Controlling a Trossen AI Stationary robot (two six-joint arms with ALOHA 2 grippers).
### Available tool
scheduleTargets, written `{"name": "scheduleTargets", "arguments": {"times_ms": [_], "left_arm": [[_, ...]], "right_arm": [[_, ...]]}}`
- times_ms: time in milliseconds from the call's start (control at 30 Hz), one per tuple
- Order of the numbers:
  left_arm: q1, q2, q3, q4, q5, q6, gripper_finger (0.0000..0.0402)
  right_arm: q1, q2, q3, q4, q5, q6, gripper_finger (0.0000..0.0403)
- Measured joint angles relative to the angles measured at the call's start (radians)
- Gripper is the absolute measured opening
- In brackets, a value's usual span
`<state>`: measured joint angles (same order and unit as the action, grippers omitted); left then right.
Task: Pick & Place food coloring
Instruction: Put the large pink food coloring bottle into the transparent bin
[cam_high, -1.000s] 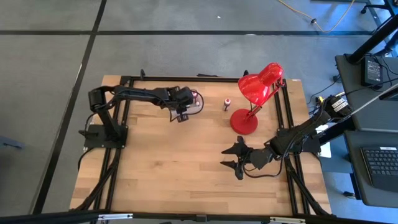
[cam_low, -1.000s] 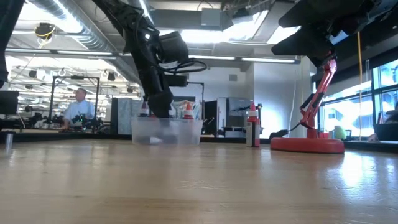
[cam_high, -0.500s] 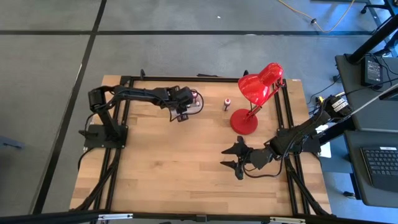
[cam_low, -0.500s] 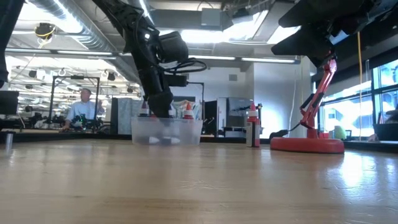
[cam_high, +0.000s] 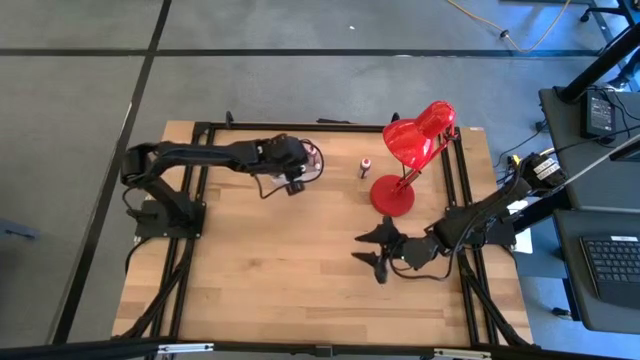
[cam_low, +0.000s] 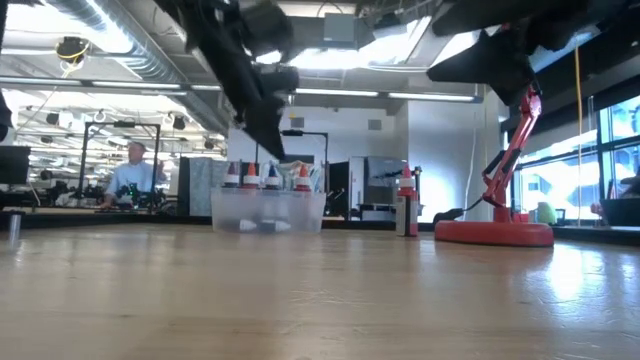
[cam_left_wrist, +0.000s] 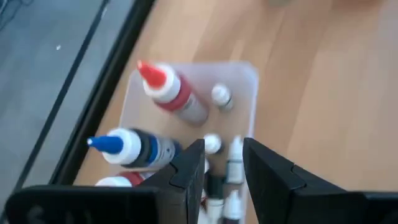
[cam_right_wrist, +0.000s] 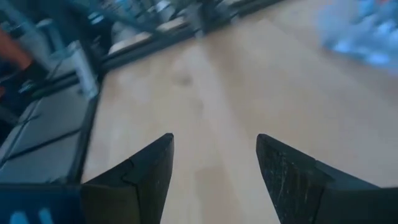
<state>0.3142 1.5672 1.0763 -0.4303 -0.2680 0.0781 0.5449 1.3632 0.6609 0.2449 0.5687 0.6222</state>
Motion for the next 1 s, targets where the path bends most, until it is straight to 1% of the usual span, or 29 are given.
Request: {"name": "scheduleTargets", "arguments": {"times_ms": [67,133,233,300,367,400,467,533,733,900,1000], "left_arm": [[-0.018,-0.033,0.000,0.002,0.002,-0.042,0.0105],[-0.038,-0.064,0.000,0.010,0.030,-0.084,0.0106],[-0.074,-0.105,0.000,0.016,0.135,-0.122,0.0108],[-0.104,-0.125,0.000,0.032,0.206,-0.144,0.0109],[-0.140,-0.135,0.000,0.056,0.248,-0.171,0.0108],[-0.159,-0.137,0.000,0.069,0.258,-0.186,0.0107],[-0.198,-0.138,0.000,0.090,0.262,-0.210,0.0106],[-0.235,-0.138,0.000,0.101,0.262,-0.222,0.0105],[-0.333,-0.138,0.000,0.095,0.262,-0.225,0.0108],[-0.377,-0.138,0.000,0.094,0.262,-0.225,0.0108],[-0.388,-0.138,0.000,0.094,0.262,-0.224,0.0106]], "right_arm": [[-0.013,0.000,0.000,0.007,0.048,0.001,0.0232],[-0.033,0.000,0.000,0.024,0.071,-0.002,0.0232],[-0.064,0.000,0.000,0.053,0.076,-0.010,0.0232],[-0.088,0.000,0.000,0.062,0.075,-0.049,0.0232],[-0.117,0.000,0.000,0.066,0.094,-0.051,0.0232],[-0.133,0.000,0.000,0.067,0.120,-0.031,0.0232],[-0.170,0.000,0.000,0.060,0.175,0.024,0.0232],[-0.209,0.000,0.000,0.051,0.207,0.048,0.0232],[-0.302,0.000,0.000,0.051,0.209,-0.026,0.0239],[-0.359,0.000,0.000,0.050,0.255,-0.051,0.0284],[-0.393,0.000,0.000,0.044,0.256,-0.055,0.0314]]}}
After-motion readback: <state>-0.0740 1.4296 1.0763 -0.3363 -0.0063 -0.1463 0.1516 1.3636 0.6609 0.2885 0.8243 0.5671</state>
